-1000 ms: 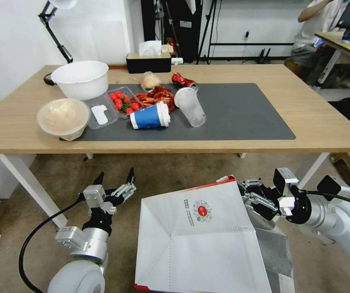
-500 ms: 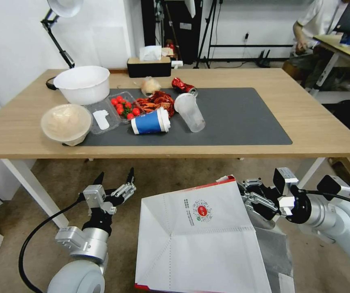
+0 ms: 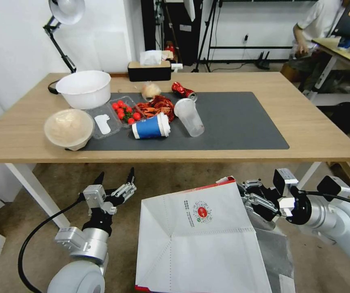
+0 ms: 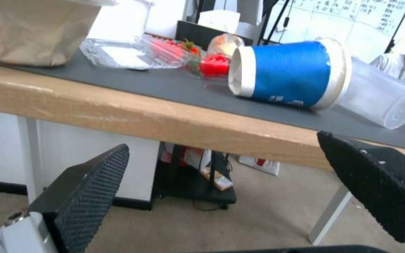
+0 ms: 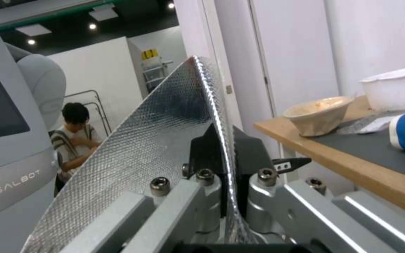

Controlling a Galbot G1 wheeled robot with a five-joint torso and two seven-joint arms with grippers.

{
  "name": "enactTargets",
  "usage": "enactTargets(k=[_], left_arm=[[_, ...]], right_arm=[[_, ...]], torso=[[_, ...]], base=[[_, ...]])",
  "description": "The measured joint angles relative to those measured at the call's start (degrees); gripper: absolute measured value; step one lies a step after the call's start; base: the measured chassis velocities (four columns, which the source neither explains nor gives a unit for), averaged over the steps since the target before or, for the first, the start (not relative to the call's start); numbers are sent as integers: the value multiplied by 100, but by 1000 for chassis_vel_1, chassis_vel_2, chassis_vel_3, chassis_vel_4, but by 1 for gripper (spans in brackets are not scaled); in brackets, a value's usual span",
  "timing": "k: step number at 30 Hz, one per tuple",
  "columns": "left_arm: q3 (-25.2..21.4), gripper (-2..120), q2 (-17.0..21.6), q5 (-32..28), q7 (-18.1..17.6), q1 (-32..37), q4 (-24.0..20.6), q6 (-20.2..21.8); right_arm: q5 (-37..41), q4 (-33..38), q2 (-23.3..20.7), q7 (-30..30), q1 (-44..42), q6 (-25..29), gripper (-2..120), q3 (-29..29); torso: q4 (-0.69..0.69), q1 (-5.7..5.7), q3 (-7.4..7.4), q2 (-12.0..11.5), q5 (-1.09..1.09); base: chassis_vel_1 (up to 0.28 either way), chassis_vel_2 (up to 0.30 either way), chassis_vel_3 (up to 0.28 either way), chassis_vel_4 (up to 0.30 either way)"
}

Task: Pick up the food delivery bag from the floor and place it on the table.

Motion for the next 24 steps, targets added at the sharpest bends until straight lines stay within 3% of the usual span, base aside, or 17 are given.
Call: enactTargets(k=[24], left_arm=[[-15, 100, 21, -6, 34, -8, -26, -8]], right_arm=[[14, 43, -39, 24, -16, -8, 0, 36]], torso=[[0, 262, 360, 621, 0]], base=[[0, 0, 0, 0]])
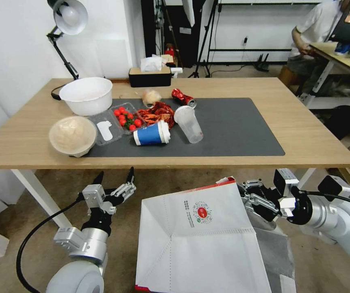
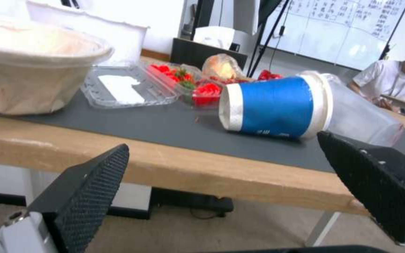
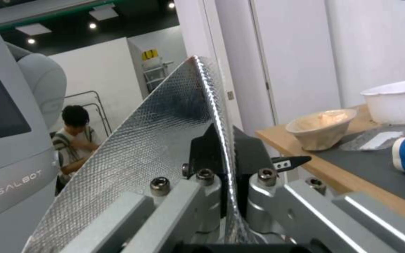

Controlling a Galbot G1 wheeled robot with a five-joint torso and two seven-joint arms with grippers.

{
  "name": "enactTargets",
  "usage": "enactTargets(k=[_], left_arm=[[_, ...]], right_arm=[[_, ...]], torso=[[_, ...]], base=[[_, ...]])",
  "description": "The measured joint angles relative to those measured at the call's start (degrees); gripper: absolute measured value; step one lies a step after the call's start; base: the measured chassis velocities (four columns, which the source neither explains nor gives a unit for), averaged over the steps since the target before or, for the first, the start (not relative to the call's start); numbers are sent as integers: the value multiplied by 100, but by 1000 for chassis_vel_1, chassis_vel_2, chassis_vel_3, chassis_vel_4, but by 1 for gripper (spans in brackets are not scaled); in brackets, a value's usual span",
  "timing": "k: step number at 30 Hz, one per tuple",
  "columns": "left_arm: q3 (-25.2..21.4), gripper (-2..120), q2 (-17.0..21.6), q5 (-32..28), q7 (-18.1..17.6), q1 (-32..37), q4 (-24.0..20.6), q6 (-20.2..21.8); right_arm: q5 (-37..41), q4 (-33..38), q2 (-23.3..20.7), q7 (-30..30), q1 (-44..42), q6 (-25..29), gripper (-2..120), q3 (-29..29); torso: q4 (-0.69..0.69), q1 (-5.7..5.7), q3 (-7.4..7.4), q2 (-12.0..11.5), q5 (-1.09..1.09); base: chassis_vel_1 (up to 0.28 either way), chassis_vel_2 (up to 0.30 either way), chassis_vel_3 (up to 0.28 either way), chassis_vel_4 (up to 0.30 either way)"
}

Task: Pick up the food delivery bag from the floor and place it on the table.

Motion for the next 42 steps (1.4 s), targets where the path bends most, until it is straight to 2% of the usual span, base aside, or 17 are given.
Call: enactTargets(k=[42], left_arm=[[20, 100, 5, 10, 45, 23, -45, 2]], right_arm=[[28, 56, -30, 11, -61, -3, 0, 78]], torso=[[0, 489, 636, 1126, 0]], base=[[0, 0, 0, 0]])
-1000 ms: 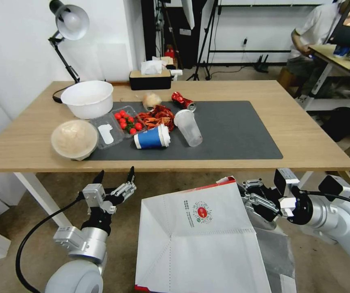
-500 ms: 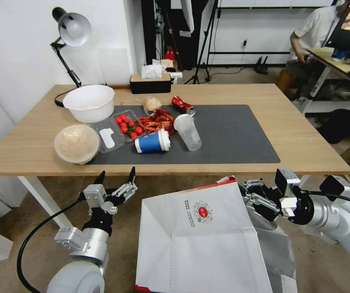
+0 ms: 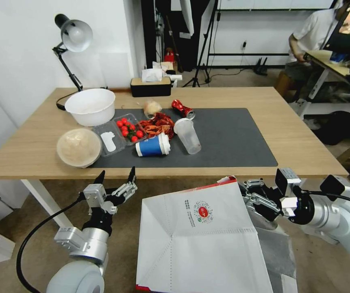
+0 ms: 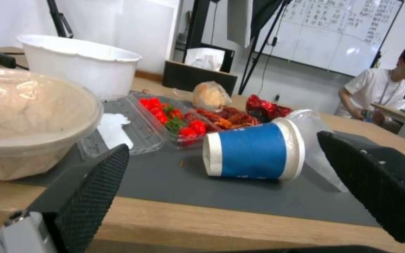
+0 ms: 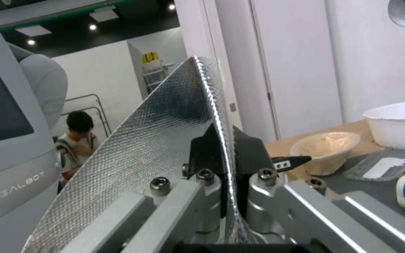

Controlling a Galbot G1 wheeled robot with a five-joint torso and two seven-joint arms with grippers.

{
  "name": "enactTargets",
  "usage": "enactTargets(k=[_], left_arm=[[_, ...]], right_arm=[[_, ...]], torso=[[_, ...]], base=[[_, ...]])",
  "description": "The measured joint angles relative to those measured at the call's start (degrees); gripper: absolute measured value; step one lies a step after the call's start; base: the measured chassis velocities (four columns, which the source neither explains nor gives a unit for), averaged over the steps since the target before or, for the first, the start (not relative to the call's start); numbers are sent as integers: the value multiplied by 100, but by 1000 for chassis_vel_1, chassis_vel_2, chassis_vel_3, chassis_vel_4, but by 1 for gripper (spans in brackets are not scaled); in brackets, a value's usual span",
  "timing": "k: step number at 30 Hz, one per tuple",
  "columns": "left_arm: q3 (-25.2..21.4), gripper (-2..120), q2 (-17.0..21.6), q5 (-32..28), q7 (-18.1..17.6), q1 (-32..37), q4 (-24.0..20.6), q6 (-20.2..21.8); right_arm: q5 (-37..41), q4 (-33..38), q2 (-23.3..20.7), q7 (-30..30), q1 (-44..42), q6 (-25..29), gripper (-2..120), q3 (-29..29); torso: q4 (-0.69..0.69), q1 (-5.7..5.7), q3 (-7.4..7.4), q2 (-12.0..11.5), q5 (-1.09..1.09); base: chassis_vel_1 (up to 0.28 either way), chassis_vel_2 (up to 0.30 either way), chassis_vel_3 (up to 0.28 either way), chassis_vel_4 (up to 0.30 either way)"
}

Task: Pick up the food delivery bag from the floor and place it on the table.

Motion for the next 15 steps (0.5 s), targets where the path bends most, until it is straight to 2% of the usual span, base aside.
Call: enactTargets(k=[2, 10, 15], left_arm=[[-3, 100, 5, 1, 0, 11, -19, 0], [-5, 100, 8, -2, 1, 23, -41, 5], [-11, 100, 24, -16, 7, 36, -49, 7]], right_arm=[[0, 9, 5, 0, -16, 1, 0, 7], [0, 27, -6, 2, -50, 3, 0, 47], [1, 53, -23, 3, -118, 9, 0, 109]], torso=[[0, 45, 49, 93, 0], [0, 103, 132, 235, 1], [0, 200, 246, 445, 0]], base=[[0, 0, 0, 0], [0, 0, 0, 0], [0, 0, 0, 0]])
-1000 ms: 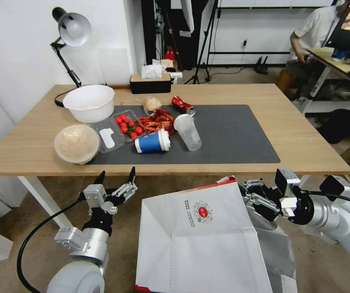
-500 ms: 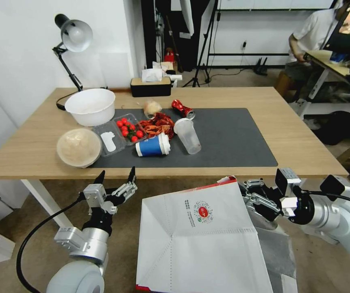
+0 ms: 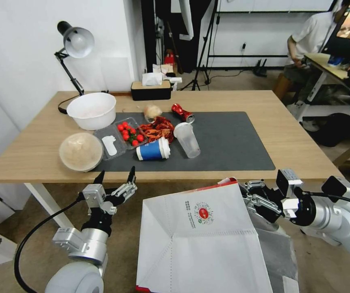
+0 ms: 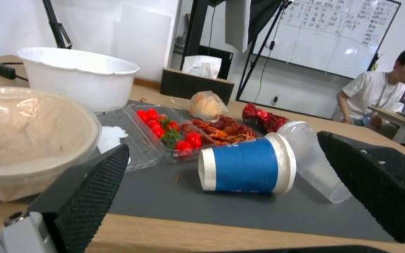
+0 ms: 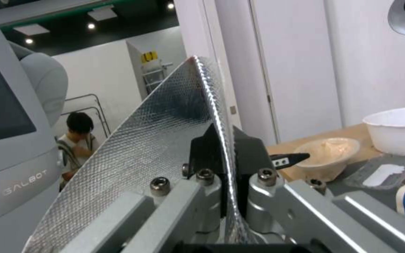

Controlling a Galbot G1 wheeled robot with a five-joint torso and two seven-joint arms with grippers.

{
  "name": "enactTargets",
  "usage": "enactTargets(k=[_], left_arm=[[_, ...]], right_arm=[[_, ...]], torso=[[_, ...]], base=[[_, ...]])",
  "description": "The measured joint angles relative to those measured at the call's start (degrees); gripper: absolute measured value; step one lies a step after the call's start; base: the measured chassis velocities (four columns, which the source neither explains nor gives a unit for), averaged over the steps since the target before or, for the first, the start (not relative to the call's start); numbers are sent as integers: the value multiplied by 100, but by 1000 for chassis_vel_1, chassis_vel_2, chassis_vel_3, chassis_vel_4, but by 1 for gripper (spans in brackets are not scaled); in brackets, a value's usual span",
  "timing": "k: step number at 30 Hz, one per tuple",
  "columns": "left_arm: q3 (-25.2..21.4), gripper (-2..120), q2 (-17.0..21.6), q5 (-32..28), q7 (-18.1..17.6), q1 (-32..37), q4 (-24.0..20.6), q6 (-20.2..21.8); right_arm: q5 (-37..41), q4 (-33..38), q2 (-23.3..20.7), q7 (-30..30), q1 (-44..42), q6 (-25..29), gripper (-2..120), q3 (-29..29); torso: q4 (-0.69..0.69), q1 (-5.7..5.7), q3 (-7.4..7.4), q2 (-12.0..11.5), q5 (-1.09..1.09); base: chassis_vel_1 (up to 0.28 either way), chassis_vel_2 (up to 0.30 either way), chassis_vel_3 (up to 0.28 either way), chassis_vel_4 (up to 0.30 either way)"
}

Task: Pick up the food delivery bag from the floor and place it on the table.

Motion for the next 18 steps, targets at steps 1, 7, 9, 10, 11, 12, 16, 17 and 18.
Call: enactTargets(k=[1, 7, 9, 10, 11, 12, 16, 17, 18], left_arm=[[1, 100, 3, -35, -13, 2, 1, -39], [2, 100, 9, -102, -12, 17, 2, -113], [1, 100, 10, -105, 0, 13, 2, -136], [1, 100, 10, -108, 2, 10, 2, -147], [-2, 100, 11, -114, 2, 8, 3, -154], [-5, 100, 17, -116, 4, 8, 2, -161], [-11, 100, 29, -119, 2, 8, 3, -180], [-11, 100, 29, -119, 2, 8, 3, -180], [-12, 100, 29, -120, -4, 9, 3, -189]], right_arm=[[-2, 1, 19, 4, -14, 2, 0, 1], [-5, 9, 47, 42, -27, 9, 0, 1], [1, 12, 40, 58, -21, 11, 0, 2], [7, 15, 33, 73, -16, 13, 0, 5], [26, 22, 17, 102, -15, 19, 0, 27], [50, 36, 4, 140, -24, 32, 0, 55], [196, 129, -45, 369, -56, 95, 0, 190], [196, 129, -45, 369, -56, 95, 0, 190], [304, 193, -74, 533, -72, 130, 0, 280]], torso=[[0, 20, 27, 48, 0], [0, 50, 75, 127, 0], [0, 52, 78, 130, 0], [0, 52, 78, 130, 0], [0, 52, 78, 130, 0], [0, 52, 78, 128, 0], [0, 48, 72, 118, 0], [0, 48, 72, 118, 0], [0, 45, 69, 113, 0]], base=[[0, 0, 0, 0], [0, 0, 0, 0], [0, 0, 0, 0], [0, 0, 0, 0], [0, 0, 0, 0], [0, 0, 0, 0], [0, 0, 0, 0], [0, 0, 0, 0], [0, 0, 0, 0]])
